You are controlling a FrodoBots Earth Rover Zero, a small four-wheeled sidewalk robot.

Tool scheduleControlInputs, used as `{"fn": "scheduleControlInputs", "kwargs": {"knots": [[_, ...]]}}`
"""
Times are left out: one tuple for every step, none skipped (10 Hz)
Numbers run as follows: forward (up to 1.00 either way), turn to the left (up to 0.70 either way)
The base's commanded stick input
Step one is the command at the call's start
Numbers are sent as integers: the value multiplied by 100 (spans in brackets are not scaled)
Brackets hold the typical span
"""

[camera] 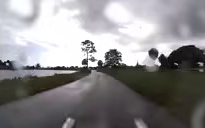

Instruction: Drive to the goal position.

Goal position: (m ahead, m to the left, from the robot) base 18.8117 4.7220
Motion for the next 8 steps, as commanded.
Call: {"fn": "scheduleControlInputs", "kwargs": {"knots": [[100,0],[100,0],[100,0],[100,0],[100,0],[100,0],[100,0],[100,0]]}}
